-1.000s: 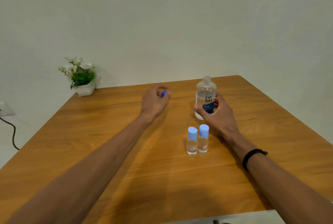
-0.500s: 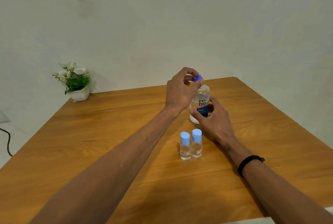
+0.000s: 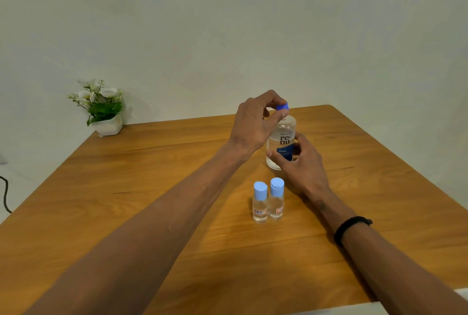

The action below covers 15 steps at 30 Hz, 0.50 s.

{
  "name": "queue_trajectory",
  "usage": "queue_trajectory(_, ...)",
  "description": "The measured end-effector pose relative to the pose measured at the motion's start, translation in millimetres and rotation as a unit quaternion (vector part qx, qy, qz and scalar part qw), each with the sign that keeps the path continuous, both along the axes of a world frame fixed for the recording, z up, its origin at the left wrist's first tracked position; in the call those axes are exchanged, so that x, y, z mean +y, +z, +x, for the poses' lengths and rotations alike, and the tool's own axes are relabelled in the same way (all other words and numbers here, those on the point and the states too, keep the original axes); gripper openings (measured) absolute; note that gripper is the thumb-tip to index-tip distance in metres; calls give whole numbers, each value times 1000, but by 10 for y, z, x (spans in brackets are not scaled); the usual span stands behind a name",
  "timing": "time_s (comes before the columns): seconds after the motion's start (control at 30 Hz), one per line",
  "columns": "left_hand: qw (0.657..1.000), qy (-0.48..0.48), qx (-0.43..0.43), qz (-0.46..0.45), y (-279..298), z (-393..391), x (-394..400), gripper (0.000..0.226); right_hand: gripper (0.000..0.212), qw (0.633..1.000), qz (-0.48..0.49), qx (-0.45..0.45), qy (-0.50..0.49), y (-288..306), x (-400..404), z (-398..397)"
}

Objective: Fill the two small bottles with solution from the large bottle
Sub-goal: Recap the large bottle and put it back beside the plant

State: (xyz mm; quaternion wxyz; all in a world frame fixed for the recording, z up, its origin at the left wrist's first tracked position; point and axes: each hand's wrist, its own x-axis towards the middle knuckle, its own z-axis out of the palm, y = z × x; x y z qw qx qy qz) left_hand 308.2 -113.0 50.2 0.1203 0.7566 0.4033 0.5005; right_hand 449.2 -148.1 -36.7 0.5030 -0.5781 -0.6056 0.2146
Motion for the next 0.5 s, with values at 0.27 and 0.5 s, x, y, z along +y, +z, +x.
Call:
queue_trajectory(0.27, 994, -31, 99, -33, 187, -98, 34, 16, 81, 1000, -9, -13, -1, -1, 16, 24)
queue_trajectory(0.5, 998, -24, 54, -13, 63, -173, -70, 39, 79, 1000, -13, 10, 26, 118, 43, 62)
